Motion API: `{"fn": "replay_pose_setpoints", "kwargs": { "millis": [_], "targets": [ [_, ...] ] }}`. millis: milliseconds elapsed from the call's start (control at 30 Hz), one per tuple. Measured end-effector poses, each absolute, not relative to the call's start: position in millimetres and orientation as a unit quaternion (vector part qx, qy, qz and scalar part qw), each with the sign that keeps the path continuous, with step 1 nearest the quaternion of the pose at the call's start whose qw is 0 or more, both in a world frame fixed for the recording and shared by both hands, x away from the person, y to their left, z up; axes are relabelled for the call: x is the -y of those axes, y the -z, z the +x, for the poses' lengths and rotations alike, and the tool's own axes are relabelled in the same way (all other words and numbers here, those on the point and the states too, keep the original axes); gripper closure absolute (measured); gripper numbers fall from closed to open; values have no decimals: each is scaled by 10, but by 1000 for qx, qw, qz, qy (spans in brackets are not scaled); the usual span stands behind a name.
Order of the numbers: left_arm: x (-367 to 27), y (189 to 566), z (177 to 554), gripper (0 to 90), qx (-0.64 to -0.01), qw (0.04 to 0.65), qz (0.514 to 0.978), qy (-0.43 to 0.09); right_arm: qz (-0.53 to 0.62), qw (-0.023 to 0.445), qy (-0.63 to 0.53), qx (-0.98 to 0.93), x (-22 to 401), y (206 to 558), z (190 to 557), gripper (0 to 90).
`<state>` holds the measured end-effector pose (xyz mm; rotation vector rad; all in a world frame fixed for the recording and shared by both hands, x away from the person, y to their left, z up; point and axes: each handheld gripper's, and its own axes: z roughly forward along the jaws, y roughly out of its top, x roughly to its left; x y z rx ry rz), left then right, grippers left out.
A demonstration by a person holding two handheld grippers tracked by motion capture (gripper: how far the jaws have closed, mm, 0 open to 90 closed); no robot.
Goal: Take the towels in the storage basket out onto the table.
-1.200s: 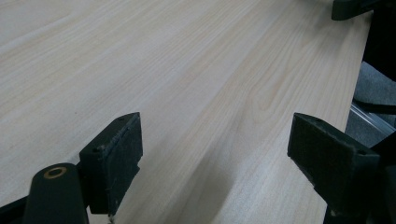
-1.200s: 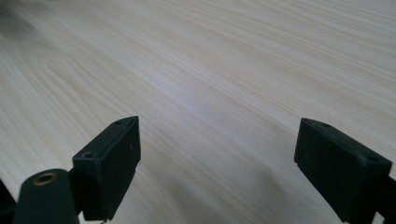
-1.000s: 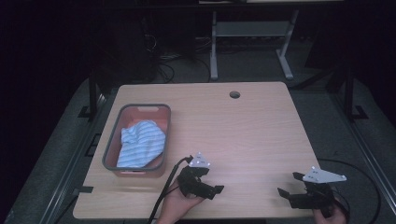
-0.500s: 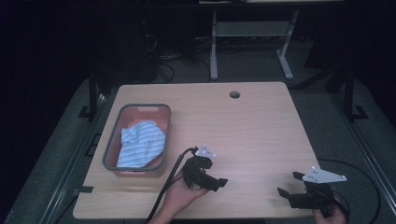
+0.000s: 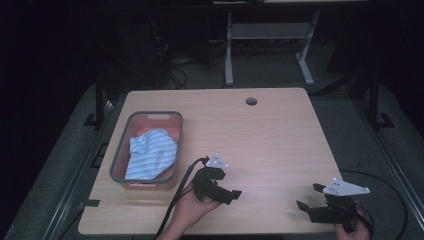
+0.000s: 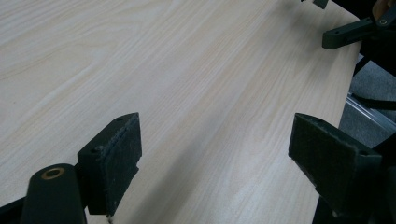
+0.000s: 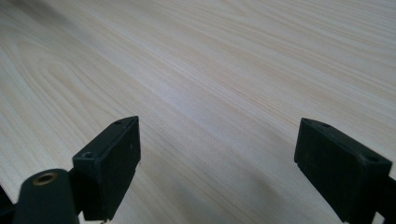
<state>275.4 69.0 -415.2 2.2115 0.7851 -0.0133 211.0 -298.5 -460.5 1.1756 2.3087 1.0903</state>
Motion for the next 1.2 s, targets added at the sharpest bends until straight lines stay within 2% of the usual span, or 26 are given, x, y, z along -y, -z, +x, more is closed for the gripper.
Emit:
{"fn": "replay_pose_setpoints", "kwargs": {
  "millis": [733,1200],
  "targets": [
    [-859,3776,3112,172,-327,372,869,4,416,164,-379,-810,2969,4610,2117,141],
    [-1163,3571,3371,175,-373,365,853,-8,411,164,-379,-813,2936,4601,2117,141]
  ]
}}
